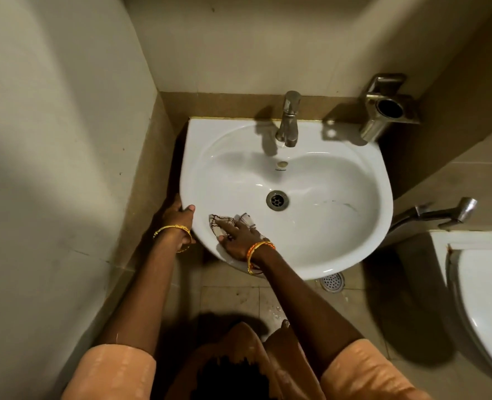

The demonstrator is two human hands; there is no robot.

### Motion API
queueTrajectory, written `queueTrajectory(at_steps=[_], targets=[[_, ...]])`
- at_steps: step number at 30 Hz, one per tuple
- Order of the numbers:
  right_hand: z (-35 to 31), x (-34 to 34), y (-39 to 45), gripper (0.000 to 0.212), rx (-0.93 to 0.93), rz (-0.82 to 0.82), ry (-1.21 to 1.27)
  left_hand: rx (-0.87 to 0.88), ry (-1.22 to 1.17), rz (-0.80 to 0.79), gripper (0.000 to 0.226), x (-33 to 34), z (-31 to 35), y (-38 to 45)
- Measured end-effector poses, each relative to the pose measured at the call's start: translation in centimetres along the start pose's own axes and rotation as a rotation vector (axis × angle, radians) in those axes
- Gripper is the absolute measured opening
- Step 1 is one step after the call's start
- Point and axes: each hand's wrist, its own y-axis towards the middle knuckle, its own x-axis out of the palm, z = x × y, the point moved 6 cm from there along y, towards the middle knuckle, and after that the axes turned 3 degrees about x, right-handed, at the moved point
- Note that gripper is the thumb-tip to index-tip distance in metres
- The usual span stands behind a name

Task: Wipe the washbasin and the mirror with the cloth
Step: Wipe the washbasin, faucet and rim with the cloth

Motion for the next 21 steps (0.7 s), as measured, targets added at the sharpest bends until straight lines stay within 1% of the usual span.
queueTrajectory(at_steps=[3,5,7,9,10,12,13,15,17,19,21], targets=[[5.4,-1.6,-2.0,0.048,0.089,0.026,-0.193,0.002,0.011,0.029,0.051,-0.2,0.0,-0.2],[10.1,-3.6,-3.1,0.048,0.227,0.051,-0.331,0.04,0.067,0.062,0.054,-0.4,-0.4,0.5],[13.4,-5.6,-3.8,0.046,0.358,0.048,-0.395,0.077,0.087,0.066,0.057,-0.4,-1.0,1.3],[13.9,-6.1,-4.1,0.048,0.416,0.009,-0.398,0.083,0.068,0.073,0.056,-0.3,-0.8,0.6],[12.7,-5.9,-4.2,0.05,0.394,-0.007,-0.378,0.088,0.07,0.08,0.056,-0.3,-0.7,0.4],[8.2,-4.4,-3.9,0.054,0.276,-0.013,-0.293,0.118,0.1,0.086,0.057,-0.4,-0.2,0.1],[5.6,-3.4,-3.7,0.055,0.241,0.004,-0.204,0.116,0.112,0.072,0.058,-0.3,0.0,-0.2],[0.6,-2.1,-2.9,0.053,0.236,0.068,0.005,0.101,0.094,0.054,0.059,-0.2,0.5,-1.0],[-3.9,-1.5,-1.9,0.049,0.198,0.134,0.164,0.097,0.079,0.054,0.059,-0.2,0.9,-1.0],[-6.2,-1.3,-1.3,0.047,0.175,0.188,0.254,0.103,0.067,0.06,0.058,-0.3,0.8,-0.9],[-6.4,-0.8,-1.5,0.046,0.132,0.218,0.227,0.12,0.08,0.051,0.057,-0.3,0.9,-1.0]])
